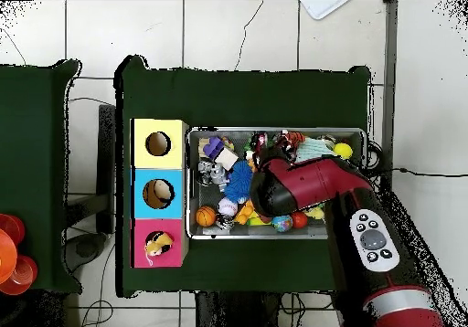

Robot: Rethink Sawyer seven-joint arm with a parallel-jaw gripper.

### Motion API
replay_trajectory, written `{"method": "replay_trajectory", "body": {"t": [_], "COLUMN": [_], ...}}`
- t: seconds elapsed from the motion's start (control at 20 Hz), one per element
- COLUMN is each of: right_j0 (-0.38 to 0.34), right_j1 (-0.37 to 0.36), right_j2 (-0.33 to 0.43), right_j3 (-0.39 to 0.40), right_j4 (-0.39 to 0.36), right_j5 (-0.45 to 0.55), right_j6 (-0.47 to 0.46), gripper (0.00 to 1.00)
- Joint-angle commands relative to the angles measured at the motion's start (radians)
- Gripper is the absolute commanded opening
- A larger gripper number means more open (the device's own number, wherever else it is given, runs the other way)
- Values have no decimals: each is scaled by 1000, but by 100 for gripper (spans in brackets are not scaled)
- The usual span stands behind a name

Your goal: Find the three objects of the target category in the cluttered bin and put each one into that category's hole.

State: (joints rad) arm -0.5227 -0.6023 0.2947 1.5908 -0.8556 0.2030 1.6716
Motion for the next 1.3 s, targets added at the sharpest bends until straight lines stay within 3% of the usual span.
{"method": "replay_trajectory", "body": {"t": [0.05,0.65,1.3], "right_j0": [-42,-47,-21], "right_j1": [27,-4,43], "right_j2": [63,72,47], "right_j3": [0,7,-33], "right_j4": [-63,-65,-109], "right_j5": [88,109,51], "right_j6": [-144,-168,-110], "gripper": [100,100,100]}}
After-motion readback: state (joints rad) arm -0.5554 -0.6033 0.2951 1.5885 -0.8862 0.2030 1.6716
